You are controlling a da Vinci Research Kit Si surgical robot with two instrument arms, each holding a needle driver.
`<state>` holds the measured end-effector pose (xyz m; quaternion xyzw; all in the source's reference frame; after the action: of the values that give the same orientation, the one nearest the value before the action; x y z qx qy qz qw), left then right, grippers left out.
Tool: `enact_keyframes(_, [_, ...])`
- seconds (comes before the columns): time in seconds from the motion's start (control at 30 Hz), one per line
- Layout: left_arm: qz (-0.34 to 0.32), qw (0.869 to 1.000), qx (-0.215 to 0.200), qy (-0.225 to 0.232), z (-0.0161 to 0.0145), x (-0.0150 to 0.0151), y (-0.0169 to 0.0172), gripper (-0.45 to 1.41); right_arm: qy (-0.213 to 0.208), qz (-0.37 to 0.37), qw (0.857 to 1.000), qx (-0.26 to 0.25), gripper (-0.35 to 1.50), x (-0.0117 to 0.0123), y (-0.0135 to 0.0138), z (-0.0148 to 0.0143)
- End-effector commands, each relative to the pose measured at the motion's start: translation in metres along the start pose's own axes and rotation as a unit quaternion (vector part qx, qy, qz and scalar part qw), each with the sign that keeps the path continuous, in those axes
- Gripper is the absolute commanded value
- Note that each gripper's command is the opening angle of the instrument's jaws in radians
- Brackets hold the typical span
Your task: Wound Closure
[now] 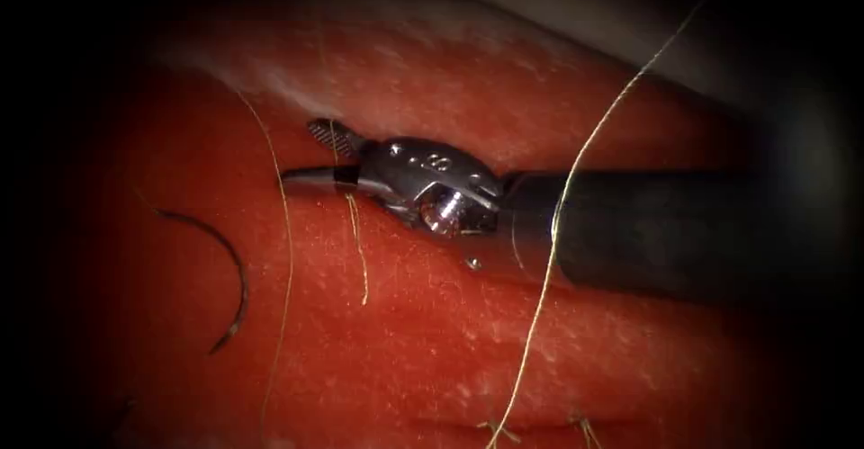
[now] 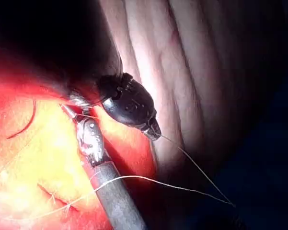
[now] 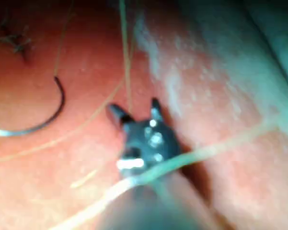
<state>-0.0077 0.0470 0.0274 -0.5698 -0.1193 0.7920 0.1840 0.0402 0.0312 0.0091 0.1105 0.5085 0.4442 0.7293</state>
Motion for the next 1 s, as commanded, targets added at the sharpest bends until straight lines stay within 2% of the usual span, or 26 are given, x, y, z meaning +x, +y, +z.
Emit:
enact_keyframes(0.03, [0.001,1.0,-0.001,0.001,0.0007,-0.0003,-0.0001,-0.35,0.001,0.0,1.0,0.001,1.21,0.0001,-0.0002,0.001])
enact_keyframes(0.37, [0.004,1.0,-0.003,0.001,0.0007,-0.0014,-0.0012,-0.35,-0.007,-0.003,0.999,0.034,1.21,0.0004,-0.0016,0.0005])
enact_keyframes(0.47, [0.006,1.0,0.002,-0.001,0.0007,-0.0021,-0.0017,-0.35,-0.005,0.003,0.999,0.032,1.21,0.0015,-0.002,0.0002])
enact_keyframes(1.0, [0.009,1.0,0.002,0.0,0.0008,-0.0004,-0.0003,-0.35,0.0,-0.002,1.0,0.026,1.21,0.0007,-0.0015,0.0014])
